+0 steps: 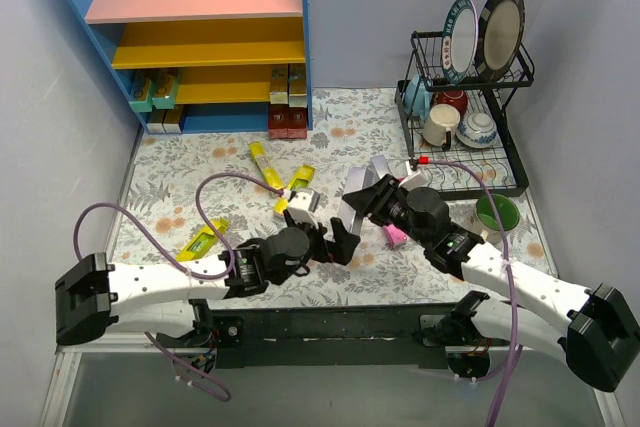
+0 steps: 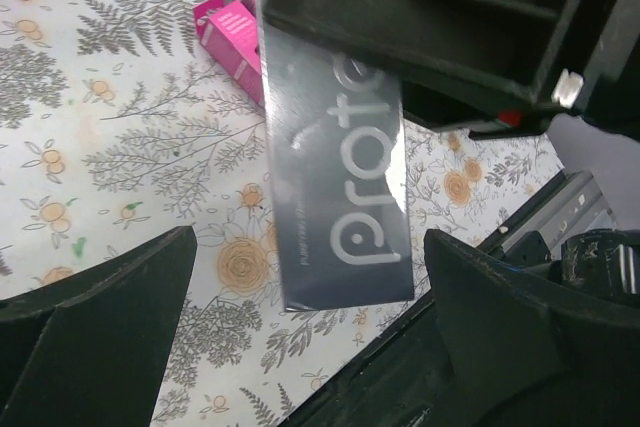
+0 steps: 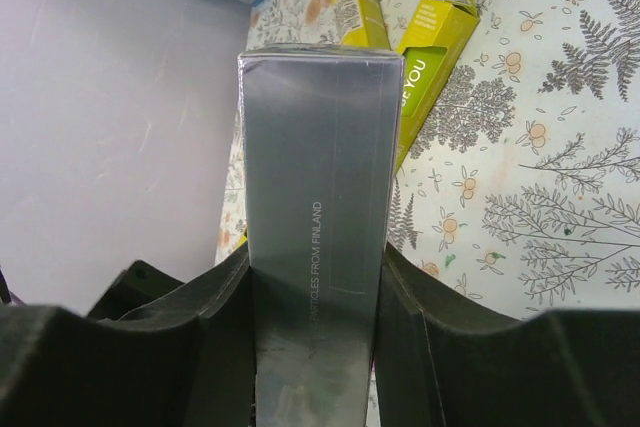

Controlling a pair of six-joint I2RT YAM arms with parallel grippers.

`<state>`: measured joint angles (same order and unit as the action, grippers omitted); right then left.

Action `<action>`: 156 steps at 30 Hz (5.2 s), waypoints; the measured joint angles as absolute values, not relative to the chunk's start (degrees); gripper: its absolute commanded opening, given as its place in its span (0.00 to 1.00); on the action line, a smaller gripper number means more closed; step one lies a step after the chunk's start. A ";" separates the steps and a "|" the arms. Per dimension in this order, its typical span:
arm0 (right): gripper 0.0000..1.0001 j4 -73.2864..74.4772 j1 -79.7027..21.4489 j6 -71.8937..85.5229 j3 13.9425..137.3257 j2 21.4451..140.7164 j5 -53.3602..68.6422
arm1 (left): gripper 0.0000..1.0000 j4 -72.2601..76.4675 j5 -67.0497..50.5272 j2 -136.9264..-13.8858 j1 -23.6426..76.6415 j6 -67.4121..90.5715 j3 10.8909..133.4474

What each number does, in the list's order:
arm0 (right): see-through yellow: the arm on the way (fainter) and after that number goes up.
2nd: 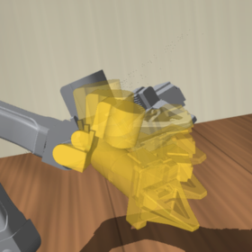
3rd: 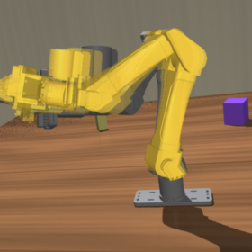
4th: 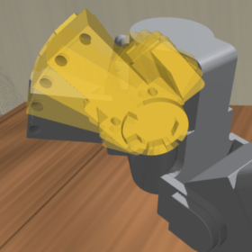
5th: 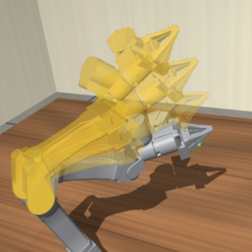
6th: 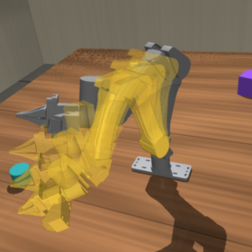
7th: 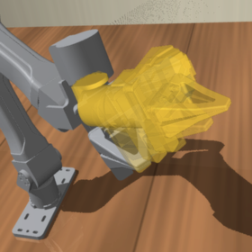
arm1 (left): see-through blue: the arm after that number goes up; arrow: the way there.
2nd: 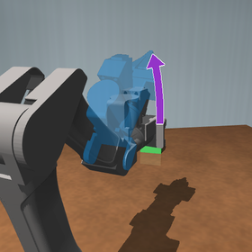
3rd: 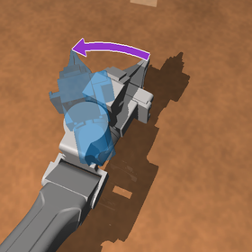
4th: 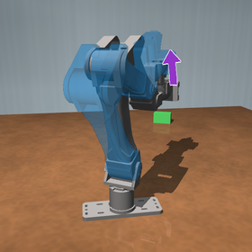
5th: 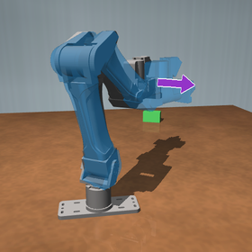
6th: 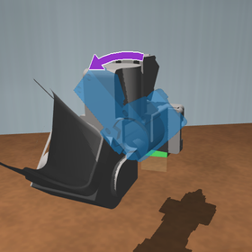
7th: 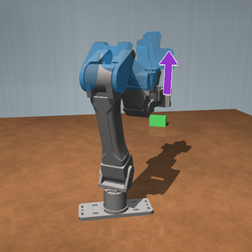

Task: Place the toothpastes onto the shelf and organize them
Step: Pick up the toothpaste from the center of the board, then place the toothpaste on the shelf, then adjust the toothpaste on the shelf.

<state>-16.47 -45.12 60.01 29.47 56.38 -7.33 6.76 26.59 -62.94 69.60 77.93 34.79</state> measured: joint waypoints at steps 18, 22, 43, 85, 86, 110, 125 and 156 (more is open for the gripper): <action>0.38 -18.59 -45.12 65.34 25.30 52.12 -9.08 | 0.78 28.99 44.47 -71.94 77.65 66.32 33.26; 0.38 -18.63 -45.12 65.82 25.30 52.05 -9.30 | 0.72 31.38 44.58 -74.06 77.67 65.19 33.32; 0.92 -19.81 -44.86 65.36 24.43 49.43 -10.52 | 0.24 29.69 44.80 -76.01 78.04 64.31 33.36; 0.95 -3.14 -43.62 14.96 28.34 39.72 -28.12 | 0.27 -15.33 -1.34 -98.98 -2.20 49.71 96.99; 0.95 -3.11 -43.62 14.72 28.27 39.83 -27.97 | 0.28 -16.34 -1.58 -101.03 -3.49 49.74 99.37; 0.94 -4.36 -43.51 13.02 28.23 44.36 -22.31 | 0.76 -8.19 9.45 -113.06 -12.29 44.71 112.36; 0.94 -4.47 -43.51 12.84 28.18 44.34 -21.89 | 0.72 -6.13 14.63 -112.29 -12.25 44.31 110.04; 0.94 -4.62 -43.35 12.58 27.29 44.29 -21.67 | 0.50 -7.25 26.65 -112.86 -6.04 36.75 110.87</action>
<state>-4.62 -43.35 12.58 27.29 44.29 -21.67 -7.25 26.65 -112.86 -6.04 36.75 110.87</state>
